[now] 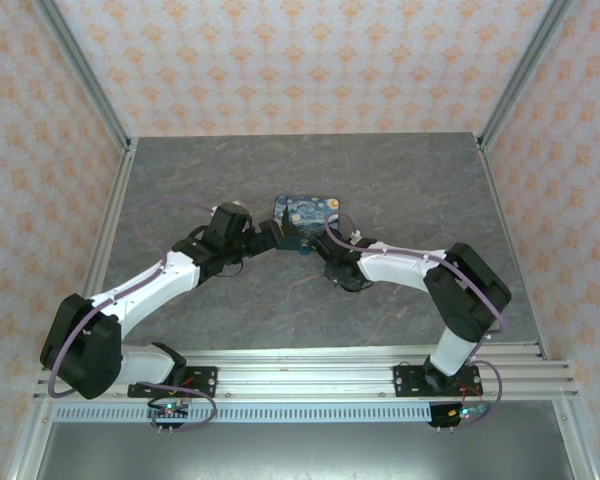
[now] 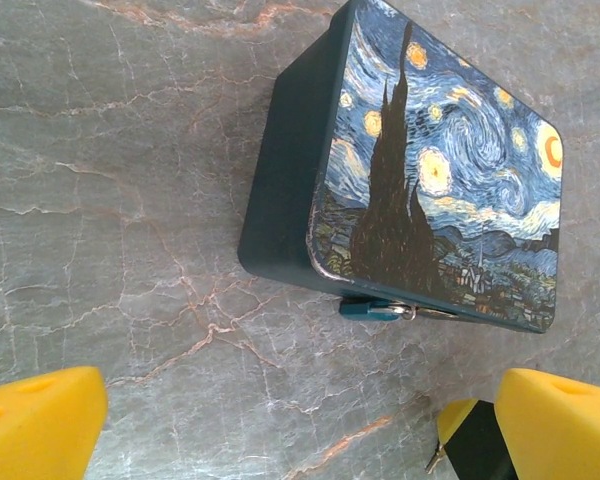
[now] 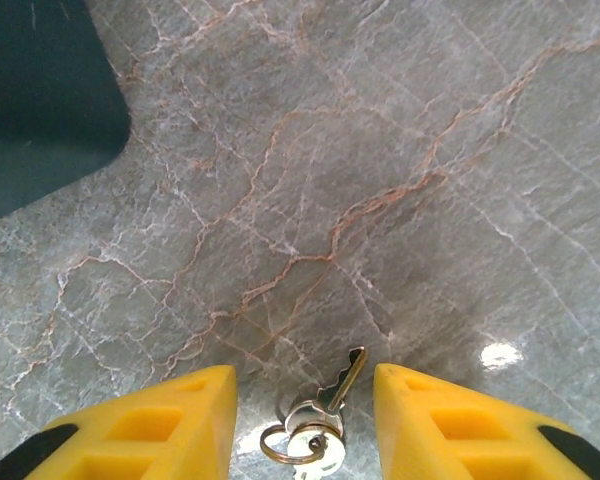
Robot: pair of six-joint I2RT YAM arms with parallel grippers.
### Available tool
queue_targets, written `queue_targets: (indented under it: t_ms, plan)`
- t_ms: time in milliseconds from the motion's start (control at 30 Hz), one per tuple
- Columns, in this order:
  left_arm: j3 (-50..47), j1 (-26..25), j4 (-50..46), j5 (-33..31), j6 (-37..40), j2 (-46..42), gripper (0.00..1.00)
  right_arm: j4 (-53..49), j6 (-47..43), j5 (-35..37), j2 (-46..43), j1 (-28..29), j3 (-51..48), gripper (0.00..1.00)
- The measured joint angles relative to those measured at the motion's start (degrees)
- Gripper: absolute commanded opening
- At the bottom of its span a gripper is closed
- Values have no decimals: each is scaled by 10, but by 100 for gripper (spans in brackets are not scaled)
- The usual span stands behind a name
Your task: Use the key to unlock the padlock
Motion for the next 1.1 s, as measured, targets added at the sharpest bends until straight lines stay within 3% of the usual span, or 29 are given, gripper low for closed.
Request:
queue_targets:
  t_ms: [500,633,867,1100]
  plan:
    - [0,0,0,0,0,1,100,-64,-7,35,40,21,48,32]
    - [0,0,0,0,0,1,100,-68,-9,38,44,26,53,27]
    - [0,0,0,0,0,1,100,-58,-9,36,45,32,54,1]
    - [0,0,0,0,0,1,100,2,-9,30,11,33,6,0]
